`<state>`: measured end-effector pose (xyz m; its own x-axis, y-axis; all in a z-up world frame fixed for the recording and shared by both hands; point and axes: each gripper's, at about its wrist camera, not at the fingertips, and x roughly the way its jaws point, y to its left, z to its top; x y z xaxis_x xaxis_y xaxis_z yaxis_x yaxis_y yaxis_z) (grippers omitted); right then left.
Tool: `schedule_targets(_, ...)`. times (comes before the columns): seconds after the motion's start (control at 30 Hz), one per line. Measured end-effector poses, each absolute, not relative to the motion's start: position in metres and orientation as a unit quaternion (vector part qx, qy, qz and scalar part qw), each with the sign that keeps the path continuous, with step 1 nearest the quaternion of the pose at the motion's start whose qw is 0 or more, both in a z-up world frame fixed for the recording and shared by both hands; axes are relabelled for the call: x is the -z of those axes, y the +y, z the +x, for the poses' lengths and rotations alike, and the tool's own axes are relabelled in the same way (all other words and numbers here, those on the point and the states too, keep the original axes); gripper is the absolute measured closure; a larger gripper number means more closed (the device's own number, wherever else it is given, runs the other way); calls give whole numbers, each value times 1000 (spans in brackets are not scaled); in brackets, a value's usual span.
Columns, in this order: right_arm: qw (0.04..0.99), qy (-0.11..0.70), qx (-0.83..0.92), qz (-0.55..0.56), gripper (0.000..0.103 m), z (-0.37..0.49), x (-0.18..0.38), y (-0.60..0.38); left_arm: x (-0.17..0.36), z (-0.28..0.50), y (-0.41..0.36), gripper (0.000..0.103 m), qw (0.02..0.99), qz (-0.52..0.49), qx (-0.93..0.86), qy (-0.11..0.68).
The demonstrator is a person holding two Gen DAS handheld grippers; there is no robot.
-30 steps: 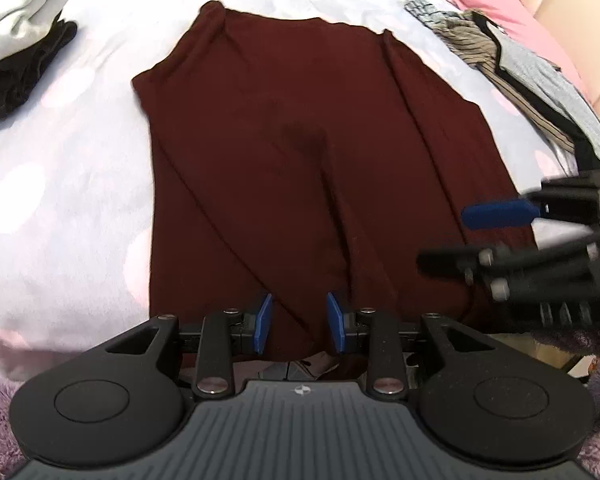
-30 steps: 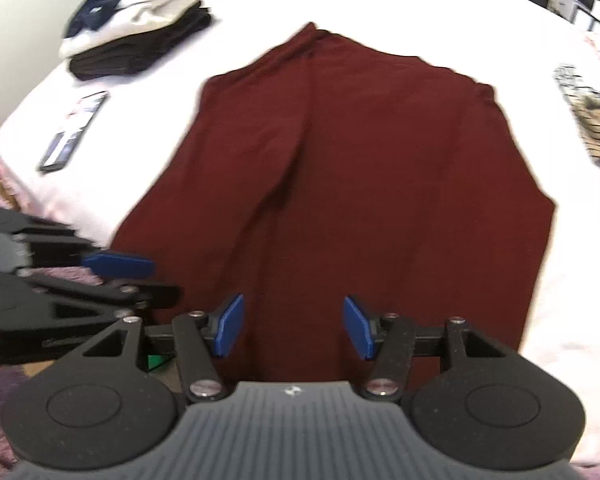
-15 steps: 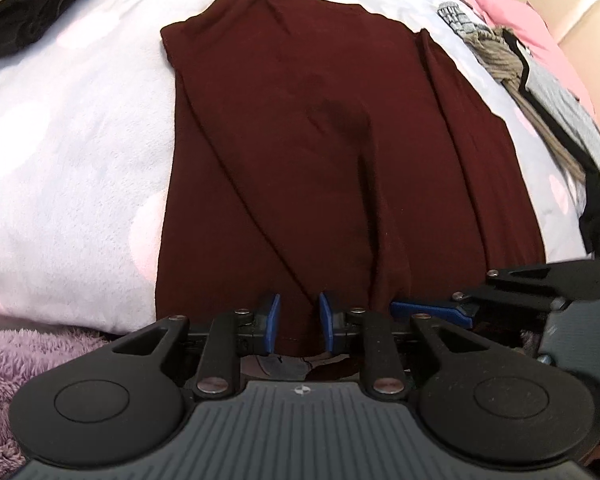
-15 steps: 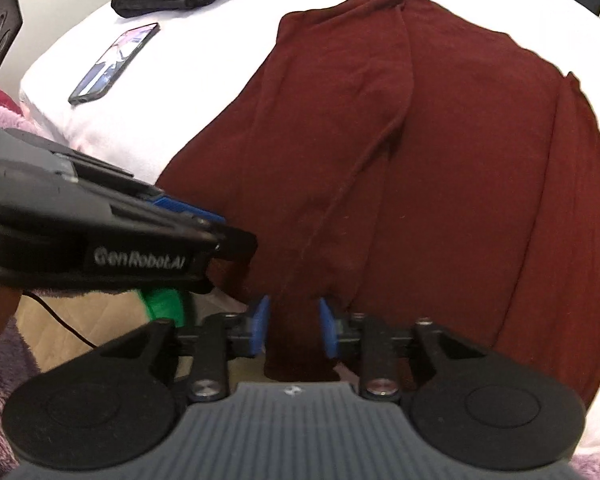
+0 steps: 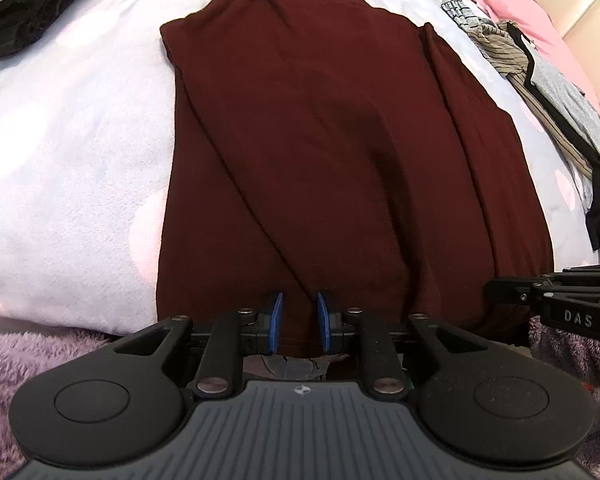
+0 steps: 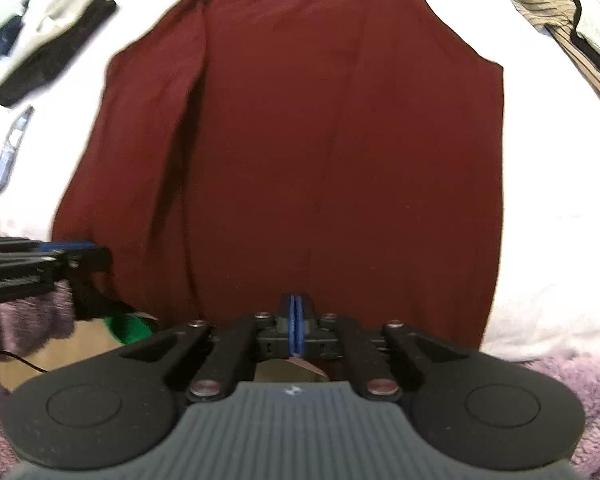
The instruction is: Fold clothes
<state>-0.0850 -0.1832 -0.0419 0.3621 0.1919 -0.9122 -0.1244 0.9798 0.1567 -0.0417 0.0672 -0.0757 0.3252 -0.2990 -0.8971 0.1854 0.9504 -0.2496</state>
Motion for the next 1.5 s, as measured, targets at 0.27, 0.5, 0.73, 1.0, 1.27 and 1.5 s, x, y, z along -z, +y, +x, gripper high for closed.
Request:
schedule_targets(0.27, 823, 551, -136, 12, 81, -92, 41, -175, 66, -64, 34, 86, 807, 10, 239, 541)
schedule_targets(0.5, 826, 545, -143, 20, 71, -91, 44, -179, 80, -60, 12, 86, 799, 60, 247, 545)
schedule_targets(0.73, 825, 545, -147, 30, 68, -85, 43, -185, 80, -64, 1, 86, 794, 70, 273, 539)
schedule_targets(1.0, 831, 539, -130, 49, 67, -82, 43, -192, 69, -70, -18, 86, 784, 52, 355, 507)
schedule_targets(1.27, 846, 520, -91, 75, 65, -83, 38, -215, 79, -69, -50, 86, 757, 61, 404, 509)
schedule_targets(1.5, 843, 523, -95, 83, 64, -79, 42, -218, 51, -79, -23, 86, 810, 51, 346, 471)
